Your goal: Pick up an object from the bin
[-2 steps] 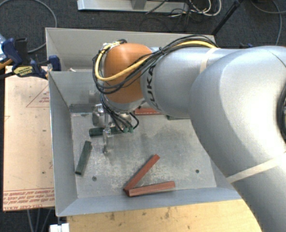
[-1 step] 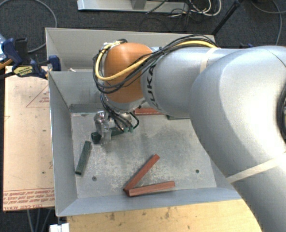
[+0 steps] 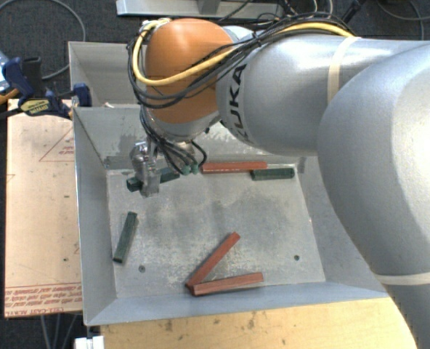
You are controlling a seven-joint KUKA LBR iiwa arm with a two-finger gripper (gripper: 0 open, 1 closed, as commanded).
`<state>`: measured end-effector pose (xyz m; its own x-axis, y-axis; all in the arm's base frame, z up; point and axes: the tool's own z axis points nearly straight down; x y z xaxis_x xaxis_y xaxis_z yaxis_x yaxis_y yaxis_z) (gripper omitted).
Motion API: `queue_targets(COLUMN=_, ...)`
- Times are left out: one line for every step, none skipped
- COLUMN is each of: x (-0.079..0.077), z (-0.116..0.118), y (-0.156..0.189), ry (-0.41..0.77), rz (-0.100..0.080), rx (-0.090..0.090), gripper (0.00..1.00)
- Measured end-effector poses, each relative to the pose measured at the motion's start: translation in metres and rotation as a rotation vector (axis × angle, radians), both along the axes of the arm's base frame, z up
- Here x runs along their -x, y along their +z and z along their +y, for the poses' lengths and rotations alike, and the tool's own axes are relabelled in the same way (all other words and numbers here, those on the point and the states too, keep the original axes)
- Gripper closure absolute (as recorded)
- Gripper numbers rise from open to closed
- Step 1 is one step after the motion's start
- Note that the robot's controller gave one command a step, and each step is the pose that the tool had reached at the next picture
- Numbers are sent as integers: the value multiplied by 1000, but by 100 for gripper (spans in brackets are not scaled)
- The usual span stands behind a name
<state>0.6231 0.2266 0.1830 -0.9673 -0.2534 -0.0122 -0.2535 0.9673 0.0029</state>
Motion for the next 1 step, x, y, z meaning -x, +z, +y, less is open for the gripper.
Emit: queue_targets(x=58, z=7, y=114, ry=-13, rz=1, rx=0, gripper=100)
